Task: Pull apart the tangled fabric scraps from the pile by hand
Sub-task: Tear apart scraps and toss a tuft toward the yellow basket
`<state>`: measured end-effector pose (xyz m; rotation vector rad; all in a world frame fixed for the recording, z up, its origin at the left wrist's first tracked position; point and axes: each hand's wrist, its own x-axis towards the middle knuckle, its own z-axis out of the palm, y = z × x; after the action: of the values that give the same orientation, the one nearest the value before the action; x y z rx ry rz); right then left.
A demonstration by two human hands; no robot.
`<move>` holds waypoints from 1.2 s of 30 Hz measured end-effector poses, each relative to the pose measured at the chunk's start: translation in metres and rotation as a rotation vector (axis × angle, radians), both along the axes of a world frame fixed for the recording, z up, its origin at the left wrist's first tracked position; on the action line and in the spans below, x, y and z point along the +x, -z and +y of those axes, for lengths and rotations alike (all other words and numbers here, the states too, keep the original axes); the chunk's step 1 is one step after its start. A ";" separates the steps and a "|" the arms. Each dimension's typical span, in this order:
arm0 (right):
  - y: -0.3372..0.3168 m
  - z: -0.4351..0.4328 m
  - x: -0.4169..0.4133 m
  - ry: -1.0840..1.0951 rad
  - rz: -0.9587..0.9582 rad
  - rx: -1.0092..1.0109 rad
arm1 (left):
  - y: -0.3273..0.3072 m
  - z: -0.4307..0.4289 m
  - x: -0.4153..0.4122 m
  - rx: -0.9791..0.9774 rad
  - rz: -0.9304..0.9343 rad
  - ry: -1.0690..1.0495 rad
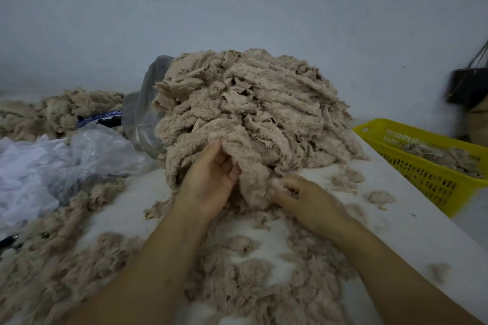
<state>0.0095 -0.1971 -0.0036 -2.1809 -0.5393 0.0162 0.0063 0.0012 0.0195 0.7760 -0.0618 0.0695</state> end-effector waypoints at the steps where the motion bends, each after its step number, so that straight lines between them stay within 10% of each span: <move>1: -0.001 0.000 0.001 0.067 -0.016 0.058 | -0.001 0.003 0.000 -0.044 0.019 -0.003; 13: -0.017 -0.011 0.008 0.218 0.155 0.803 | -0.001 0.012 0.009 -0.128 0.155 -0.181; 20: -0.005 -0.005 0.008 0.236 -0.004 0.143 | -0.002 0.009 0.001 -0.237 0.103 -0.007; 26: 0.006 0.021 -0.005 -0.099 -0.143 -0.021 | -0.001 -0.002 -0.004 -0.049 0.058 0.114; 36: -0.012 0.009 -0.007 -0.051 0.051 0.256 | 0.003 -0.020 -0.009 0.570 0.081 0.023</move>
<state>0.0023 -0.1886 0.0081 -1.9127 -0.5376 0.0285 -0.0027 -0.0184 0.0168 1.3469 -0.0123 -0.0030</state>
